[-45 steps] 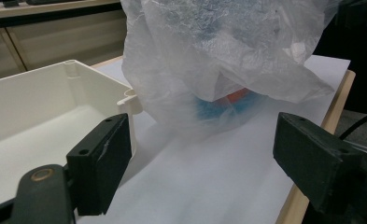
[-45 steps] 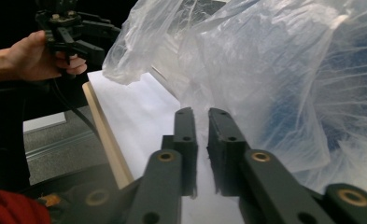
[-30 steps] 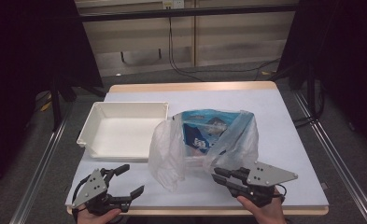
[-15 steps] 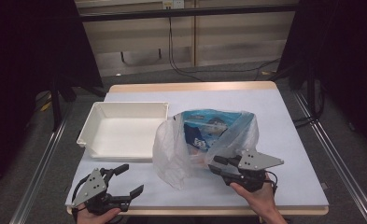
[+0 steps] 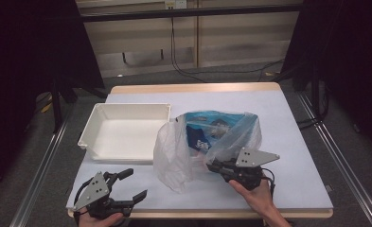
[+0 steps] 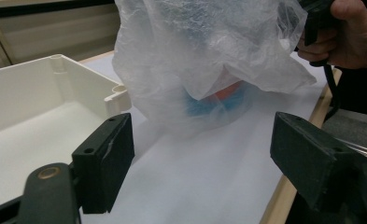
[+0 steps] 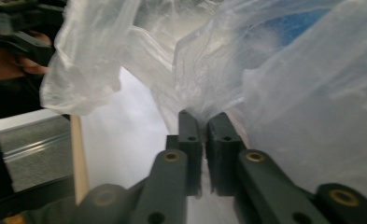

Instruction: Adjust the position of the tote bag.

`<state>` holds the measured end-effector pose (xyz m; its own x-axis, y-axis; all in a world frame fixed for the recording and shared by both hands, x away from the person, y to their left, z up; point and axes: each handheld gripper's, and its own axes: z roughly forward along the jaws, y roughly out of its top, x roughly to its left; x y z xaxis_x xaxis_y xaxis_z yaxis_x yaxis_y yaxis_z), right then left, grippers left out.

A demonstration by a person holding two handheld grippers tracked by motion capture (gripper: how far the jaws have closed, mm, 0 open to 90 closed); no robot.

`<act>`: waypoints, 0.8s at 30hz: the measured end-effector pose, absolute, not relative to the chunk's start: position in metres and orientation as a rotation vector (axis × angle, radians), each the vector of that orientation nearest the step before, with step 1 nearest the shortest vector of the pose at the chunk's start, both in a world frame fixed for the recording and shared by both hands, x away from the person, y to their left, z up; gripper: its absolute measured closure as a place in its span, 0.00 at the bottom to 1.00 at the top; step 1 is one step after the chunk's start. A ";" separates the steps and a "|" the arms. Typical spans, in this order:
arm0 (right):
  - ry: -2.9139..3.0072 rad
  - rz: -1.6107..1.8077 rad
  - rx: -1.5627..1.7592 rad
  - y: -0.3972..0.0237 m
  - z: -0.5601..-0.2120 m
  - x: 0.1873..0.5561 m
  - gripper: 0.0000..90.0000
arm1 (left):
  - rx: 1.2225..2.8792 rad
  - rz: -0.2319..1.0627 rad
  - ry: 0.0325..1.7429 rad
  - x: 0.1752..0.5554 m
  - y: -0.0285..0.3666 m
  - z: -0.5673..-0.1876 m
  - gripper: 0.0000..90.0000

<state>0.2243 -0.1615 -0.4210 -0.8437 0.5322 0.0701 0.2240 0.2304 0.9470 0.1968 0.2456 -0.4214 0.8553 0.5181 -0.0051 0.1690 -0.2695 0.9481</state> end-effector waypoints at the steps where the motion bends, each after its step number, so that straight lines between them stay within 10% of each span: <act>1: 2.241 1.662 0.702 -0.164 -0.420 0.223 0.98 | 1.840 0.351 0.529 0.195 0.245 -0.421 0.30; 24: 2.174 1.790 0.596 -0.193 -0.385 0.201 1.00 | 1.798 0.308 0.366 0.168 0.222 -0.390 0.50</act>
<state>0.2013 -0.1928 -0.3847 -0.8813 0.4692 0.0568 0.1458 0.1555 0.9770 0.1678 0.2221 -0.3902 0.9150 0.4031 0.0175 0.0853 -0.2356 0.9681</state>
